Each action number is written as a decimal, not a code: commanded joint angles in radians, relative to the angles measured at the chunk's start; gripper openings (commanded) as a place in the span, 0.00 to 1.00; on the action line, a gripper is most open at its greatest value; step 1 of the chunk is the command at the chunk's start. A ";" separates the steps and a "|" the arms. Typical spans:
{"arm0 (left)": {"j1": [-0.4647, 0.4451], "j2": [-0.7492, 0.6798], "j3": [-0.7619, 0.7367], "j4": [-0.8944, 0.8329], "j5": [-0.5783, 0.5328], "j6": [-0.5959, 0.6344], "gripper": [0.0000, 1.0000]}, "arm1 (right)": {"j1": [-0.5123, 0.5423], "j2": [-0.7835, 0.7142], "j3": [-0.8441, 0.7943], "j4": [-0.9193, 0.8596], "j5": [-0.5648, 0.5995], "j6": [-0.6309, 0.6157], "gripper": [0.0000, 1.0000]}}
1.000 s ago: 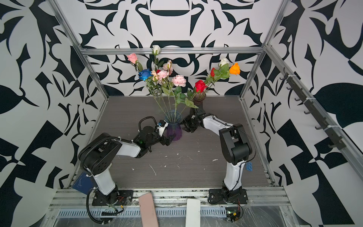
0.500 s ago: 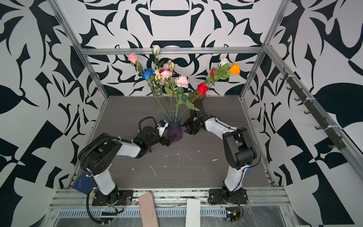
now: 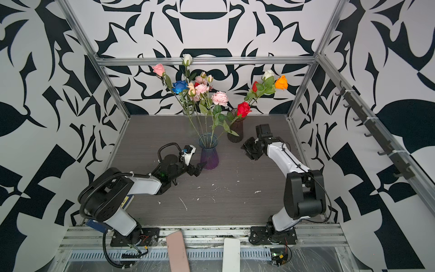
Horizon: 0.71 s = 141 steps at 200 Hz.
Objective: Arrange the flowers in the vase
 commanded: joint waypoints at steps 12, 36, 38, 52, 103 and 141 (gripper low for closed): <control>0.006 -0.164 -0.077 -0.084 -0.088 0.003 0.99 | 0.012 -0.131 -0.052 -0.122 0.267 -0.214 0.48; 0.005 -0.308 -0.125 -0.189 -0.163 -0.022 0.99 | 0.023 -0.265 -0.184 -0.020 0.383 -0.281 0.66; 0.004 -0.328 -0.129 -0.199 -0.173 -0.025 1.00 | 0.025 -0.278 -0.199 -0.003 0.391 -0.289 0.67; 0.003 -0.431 -0.144 -0.280 -0.242 -0.046 1.00 | 0.066 -0.383 -0.311 0.133 0.471 -0.389 0.98; 0.006 -0.660 -0.138 -0.587 -0.470 -0.100 0.99 | 0.198 -0.633 -0.651 0.562 0.777 -0.677 1.00; 0.005 -0.784 -0.191 -0.675 -0.724 -0.270 0.99 | 0.197 -0.645 -0.763 0.721 0.866 -0.703 1.00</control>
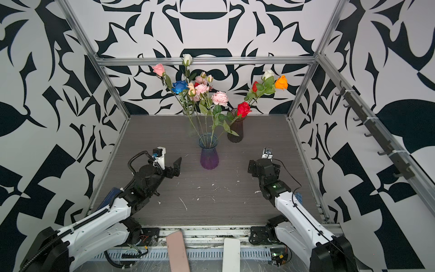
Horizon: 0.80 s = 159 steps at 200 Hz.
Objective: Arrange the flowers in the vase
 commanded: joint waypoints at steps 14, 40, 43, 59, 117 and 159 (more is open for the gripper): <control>0.006 -0.112 -0.044 -0.145 -0.199 -0.066 0.99 | 0.001 -0.021 -0.097 0.319 0.132 -0.131 1.00; 0.006 -0.147 -0.044 -0.208 -0.303 -0.109 0.99 | -0.002 0.006 -0.223 0.631 0.080 -0.370 1.00; 0.005 -0.147 -0.043 -0.211 -0.313 -0.114 0.99 | -0.005 0.011 -0.233 0.660 0.069 -0.384 1.00; 0.011 -0.130 -0.035 -0.202 -0.348 -0.114 0.99 | -0.037 0.051 -0.242 0.694 0.018 -0.366 1.00; 0.024 -0.090 -0.029 -0.127 -0.433 -0.093 0.99 | -0.040 0.333 -0.308 1.072 -0.010 -0.345 1.00; 0.069 -0.089 -0.016 -0.117 -0.404 -0.008 1.00 | -0.055 0.527 -0.257 1.201 -0.073 -0.411 1.00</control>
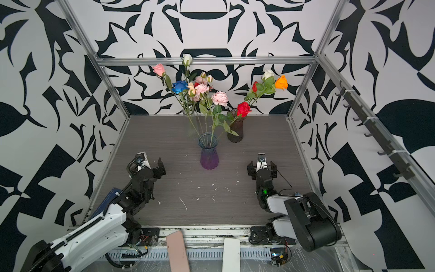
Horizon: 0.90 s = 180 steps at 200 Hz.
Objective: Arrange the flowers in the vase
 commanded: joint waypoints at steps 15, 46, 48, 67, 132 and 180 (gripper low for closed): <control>0.029 0.003 0.003 0.056 -0.031 0.095 0.99 | -0.028 0.184 0.048 0.258 -0.056 -0.050 1.00; 0.086 0.036 -0.019 0.146 -0.074 0.122 0.99 | -0.043 0.301 0.036 0.403 -0.016 -0.036 1.00; 0.090 0.041 -0.019 0.151 -0.073 0.123 0.99 | -0.043 0.297 0.035 0.396 -0.013 -0.035 1.00; 0.136 0.076 -0.028 0.184 -0.047 0.140 1.00 | -0.045 0.274 0.058 0.326 0.051 -0.001 1.00; 0.207 0.255 -0.124 0.461 0.019 0.203 1.00 | -0.105 0.241 0.199 0.015 0.010 0.051 1.00; 0.360 0.503 -0.088 0.748 0.255 0.292 1.00 | -0.104 0.238 0.205 -0.002 0.006 0.052 1.00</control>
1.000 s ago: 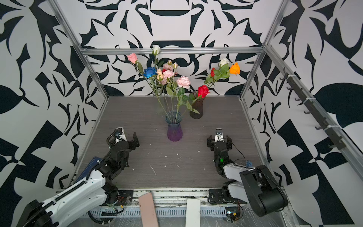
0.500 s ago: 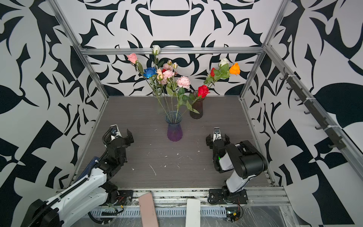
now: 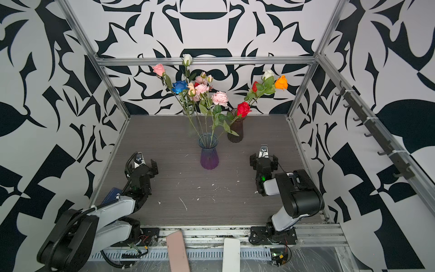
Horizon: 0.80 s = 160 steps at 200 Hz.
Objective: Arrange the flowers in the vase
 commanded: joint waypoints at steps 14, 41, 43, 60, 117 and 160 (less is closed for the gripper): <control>0.067 0.203 0.053 0.300 0.162 0.052 1.00 | 0.002 -0.013 0.011 0.000 -0.002 0.017 1.00; 0.069 0.339 0.091 0.385 0.223 0.108 0.99 | 0.002 -0.013 0.011 0.001 -0.002 0.017 1.00; 0.069 0.339 0.099 0.363 0.241 0.109 0.99 | 0.001 -0.013 0.011 0.000 -0.001 0.017 1.00; 0.105 0.337 0.150 0.228 0.374 0.090 1.00 | 0.002 -0.013 0.011 0.000 -0.002 0.017 1.00; 0.153 0.391 0.169 0.250 0.410 0.057 0.99 | -0.040 -0.020 0.028 -0.047 -0.090 0.041 1.00; 0.168 0.377 0.168 0.222 0.436 0.034 0.99 | -0.053 -0.022 0.028 -0.053 -0.135 0.034 1.00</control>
